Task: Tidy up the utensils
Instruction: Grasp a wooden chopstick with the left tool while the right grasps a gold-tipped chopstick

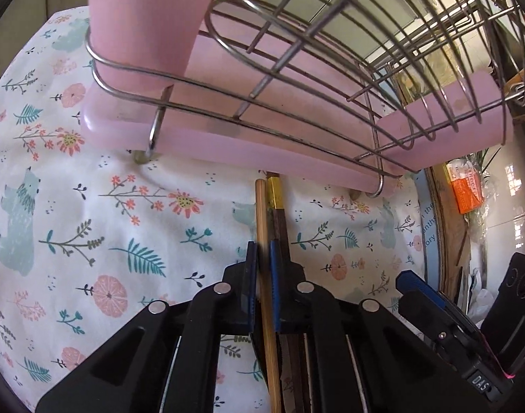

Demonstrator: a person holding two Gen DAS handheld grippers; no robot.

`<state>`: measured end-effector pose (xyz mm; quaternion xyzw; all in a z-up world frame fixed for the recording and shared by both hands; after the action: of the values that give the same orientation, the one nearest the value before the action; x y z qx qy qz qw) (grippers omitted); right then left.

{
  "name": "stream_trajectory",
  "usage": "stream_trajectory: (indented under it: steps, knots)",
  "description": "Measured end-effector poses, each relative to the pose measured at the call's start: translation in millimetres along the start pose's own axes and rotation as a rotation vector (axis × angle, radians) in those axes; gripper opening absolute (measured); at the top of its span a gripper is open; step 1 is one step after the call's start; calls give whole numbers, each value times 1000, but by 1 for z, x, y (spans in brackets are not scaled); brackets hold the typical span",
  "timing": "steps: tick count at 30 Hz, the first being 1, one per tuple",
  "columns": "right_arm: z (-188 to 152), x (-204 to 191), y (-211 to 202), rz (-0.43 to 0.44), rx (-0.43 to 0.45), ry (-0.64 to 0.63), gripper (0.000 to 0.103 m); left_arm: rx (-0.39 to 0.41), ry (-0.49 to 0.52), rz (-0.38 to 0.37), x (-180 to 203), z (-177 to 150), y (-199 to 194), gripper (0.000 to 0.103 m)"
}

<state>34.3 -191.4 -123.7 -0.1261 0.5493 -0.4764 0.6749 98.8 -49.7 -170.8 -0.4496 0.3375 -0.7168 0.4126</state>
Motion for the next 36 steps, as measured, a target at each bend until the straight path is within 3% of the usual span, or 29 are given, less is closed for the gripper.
stream_trajectory:
  steps: [8,15,26,29,30,36]
  knots:
    - [0,1,4,5,-9,5,36,50,14,44,0,-2,-17,7]
    - [0,-21,35,40,-109,1,35,64,-6,88,-26,-13,-40,6]
    - [5,-51,90,-100,-163,-72,34,59,-53,89,-56,-25,-45,6]
    - [0,-50,103,-132,-184,-74,19,50,-54,88,-58,-28,-42,6]
    - [1,-48,105,-141,-180,-75,9,49,-49,89,-57,-28,-43,6]
    - [4,-39,94,-123,-176,-39,9,26,-22,102,-55,-26,-43,6]
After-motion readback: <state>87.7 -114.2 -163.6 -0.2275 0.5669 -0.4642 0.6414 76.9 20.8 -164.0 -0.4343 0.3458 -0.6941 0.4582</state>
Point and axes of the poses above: each gripper's, at about its wrist camera, not at the fingertips, and y roughly the way its jaws point, x to its right, z to its top, the point moved 5 cm from there along y, roughly the way its jaws point, and after that the axes turned 13 degrees about y, right-handed, at the moved point
